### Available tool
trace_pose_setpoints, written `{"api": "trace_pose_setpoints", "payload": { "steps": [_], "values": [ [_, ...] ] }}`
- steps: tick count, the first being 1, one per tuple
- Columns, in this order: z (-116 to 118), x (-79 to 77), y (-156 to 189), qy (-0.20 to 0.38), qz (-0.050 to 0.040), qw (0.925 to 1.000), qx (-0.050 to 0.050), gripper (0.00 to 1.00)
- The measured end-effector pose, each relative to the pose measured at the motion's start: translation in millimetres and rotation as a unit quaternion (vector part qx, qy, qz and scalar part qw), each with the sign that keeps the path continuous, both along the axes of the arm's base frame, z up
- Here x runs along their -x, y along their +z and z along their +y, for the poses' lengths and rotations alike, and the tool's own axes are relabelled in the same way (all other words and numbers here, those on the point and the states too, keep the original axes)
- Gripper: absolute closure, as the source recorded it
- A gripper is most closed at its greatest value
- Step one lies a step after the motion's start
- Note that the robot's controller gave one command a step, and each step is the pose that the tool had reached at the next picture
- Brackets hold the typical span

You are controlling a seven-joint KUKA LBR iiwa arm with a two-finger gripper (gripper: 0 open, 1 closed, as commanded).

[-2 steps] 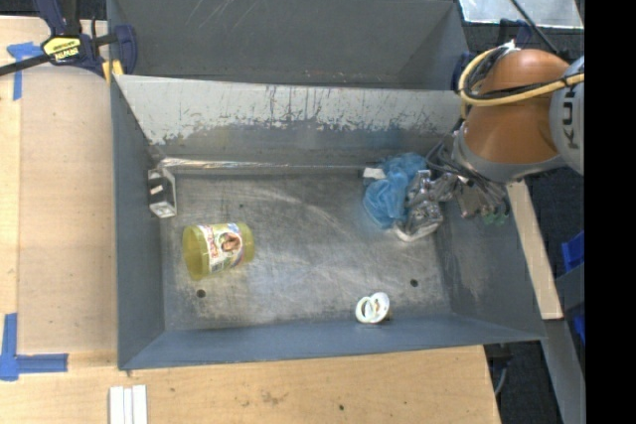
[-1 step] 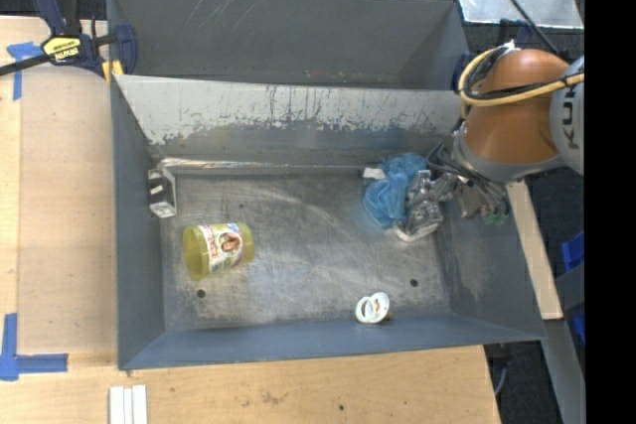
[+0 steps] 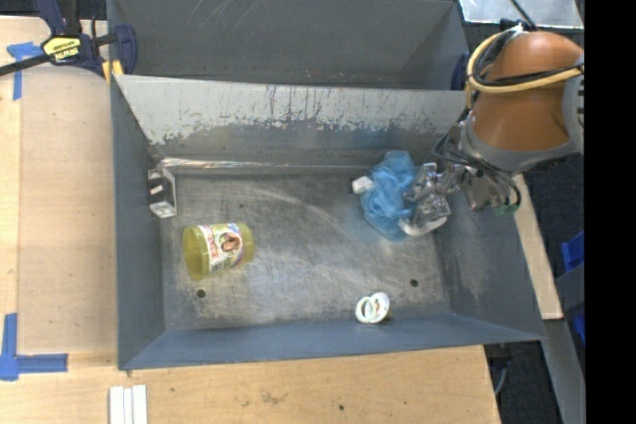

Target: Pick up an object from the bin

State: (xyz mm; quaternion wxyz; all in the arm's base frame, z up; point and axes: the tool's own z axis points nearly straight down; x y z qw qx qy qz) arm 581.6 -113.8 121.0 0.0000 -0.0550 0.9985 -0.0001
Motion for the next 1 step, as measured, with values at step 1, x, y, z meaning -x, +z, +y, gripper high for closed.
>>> {"api": "trace_pose_setpoints", "payload": {
  "steps": [1],
  "values": [
    [-3.9, 4.6, 16.2, -0.001, -0.0076, 1.0000, 0.001, 1.00]
  ]
}}
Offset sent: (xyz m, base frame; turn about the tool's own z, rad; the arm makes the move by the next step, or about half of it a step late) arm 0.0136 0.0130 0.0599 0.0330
